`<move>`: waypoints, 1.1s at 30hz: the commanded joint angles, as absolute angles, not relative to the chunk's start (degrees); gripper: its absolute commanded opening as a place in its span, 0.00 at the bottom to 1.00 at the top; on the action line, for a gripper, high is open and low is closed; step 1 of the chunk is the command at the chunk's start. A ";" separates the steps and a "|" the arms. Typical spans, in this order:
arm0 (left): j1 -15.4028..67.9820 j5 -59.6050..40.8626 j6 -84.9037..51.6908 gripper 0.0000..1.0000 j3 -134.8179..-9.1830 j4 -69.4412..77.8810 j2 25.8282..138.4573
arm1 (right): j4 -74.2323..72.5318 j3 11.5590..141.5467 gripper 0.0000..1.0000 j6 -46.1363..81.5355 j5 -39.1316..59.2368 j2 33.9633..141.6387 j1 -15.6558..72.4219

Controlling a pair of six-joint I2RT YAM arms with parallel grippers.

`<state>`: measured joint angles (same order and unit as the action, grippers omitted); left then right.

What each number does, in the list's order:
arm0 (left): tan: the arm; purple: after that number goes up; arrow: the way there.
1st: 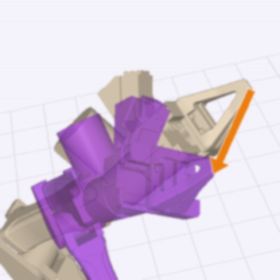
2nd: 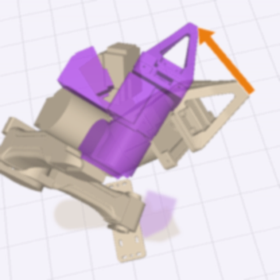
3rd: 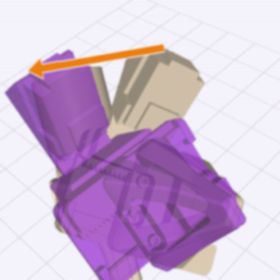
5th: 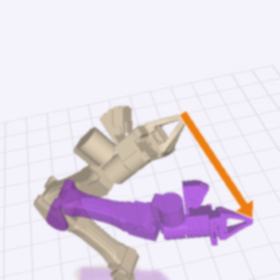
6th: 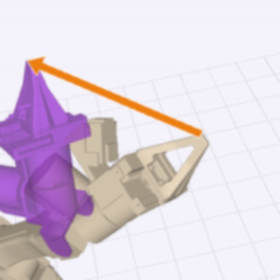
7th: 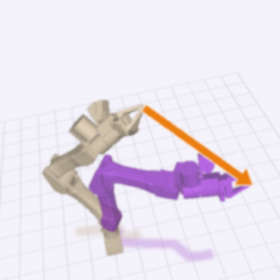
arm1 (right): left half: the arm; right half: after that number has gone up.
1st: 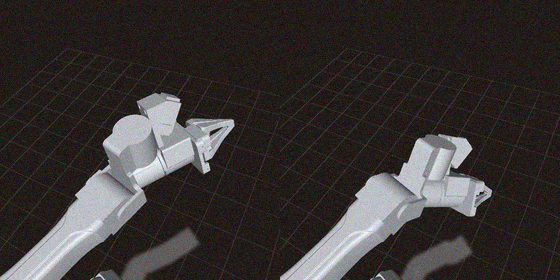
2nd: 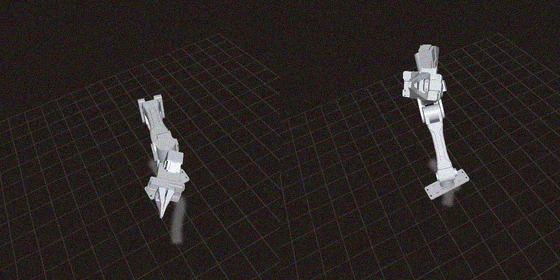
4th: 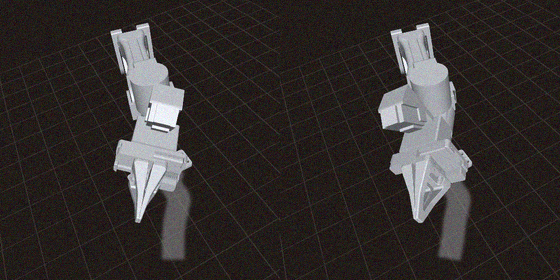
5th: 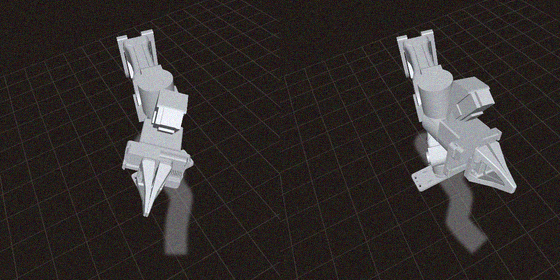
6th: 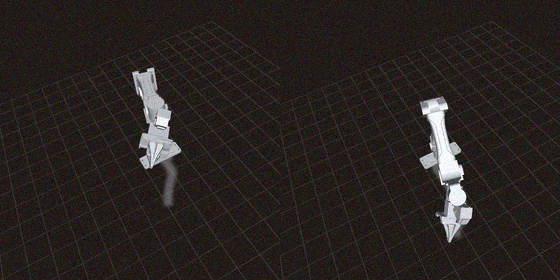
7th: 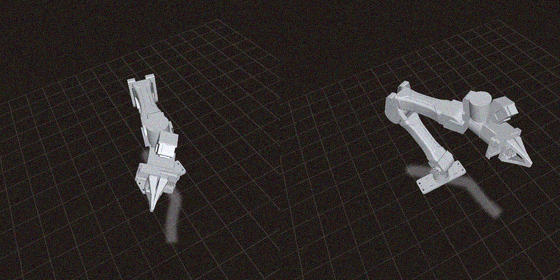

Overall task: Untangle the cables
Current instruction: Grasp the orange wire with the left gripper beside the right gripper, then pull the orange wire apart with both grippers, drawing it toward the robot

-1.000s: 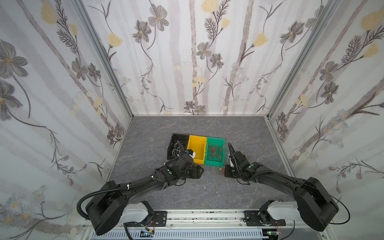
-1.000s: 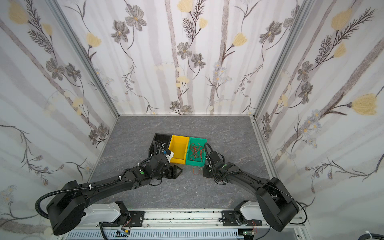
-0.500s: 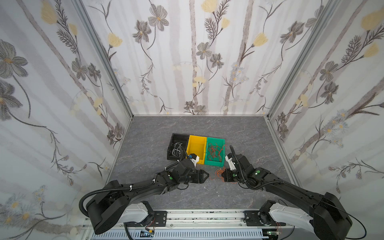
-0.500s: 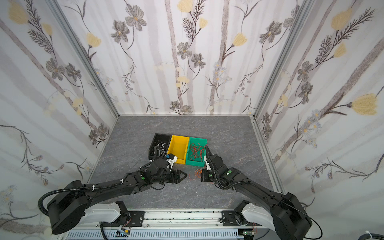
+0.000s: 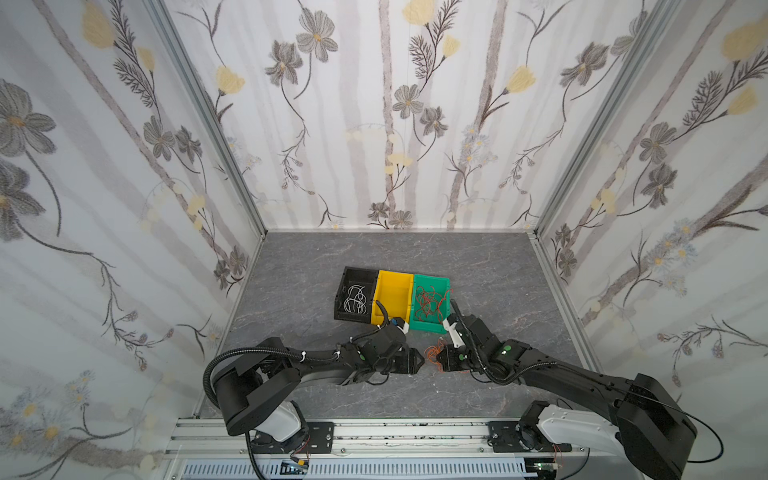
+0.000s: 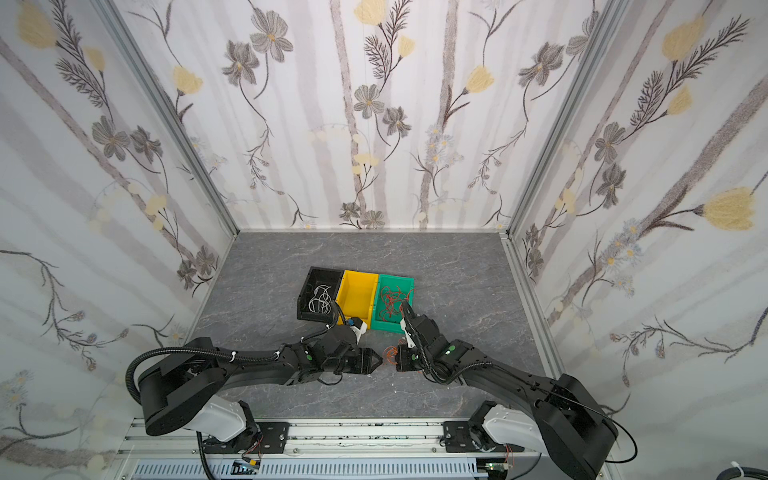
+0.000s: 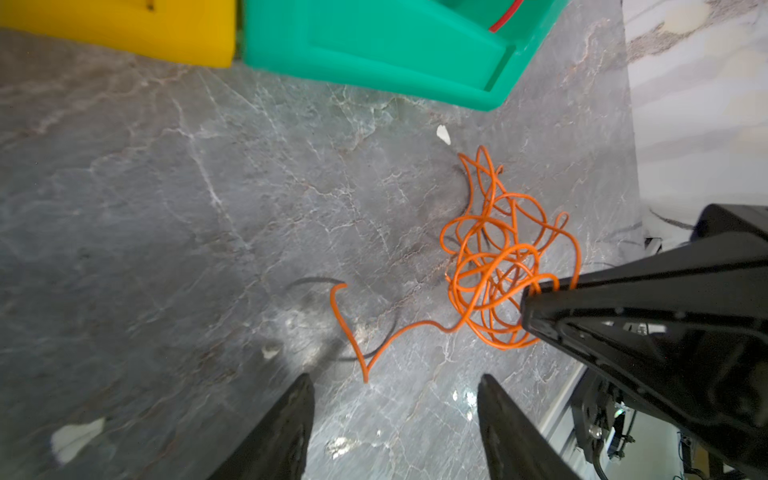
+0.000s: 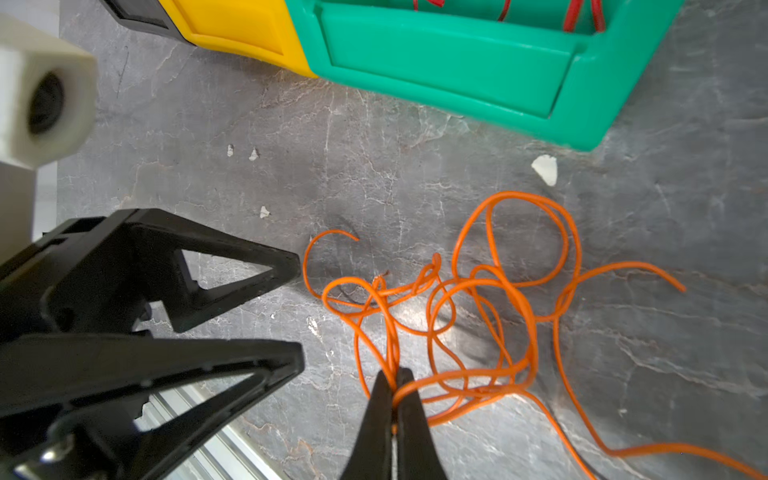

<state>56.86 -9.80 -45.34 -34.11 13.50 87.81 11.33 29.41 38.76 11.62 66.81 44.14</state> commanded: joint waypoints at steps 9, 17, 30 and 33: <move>57.39 -2.46 -46.05 0.43 -36.89 9.76 92.04 | 7.32 27.76 0.00 39.90 12.24 66.18 44.21; 57.39 -1.52 -45.89 0.17 -36.78 9.82 92.46 | 7.68 26.83 0.07 40.24 11.48 63.99 46.10; 56.14 4.43 -42.66 0.00 -35.16 -1.54 74.24 | 20.41 27.60 0.52 39.31 0.88 52.48 45.10; 55.34 5.05 -41.71 0.00 -35.32 -5.01 67.96 | 20.50 27.26 0.60 39.81 0.42 53.81 42.92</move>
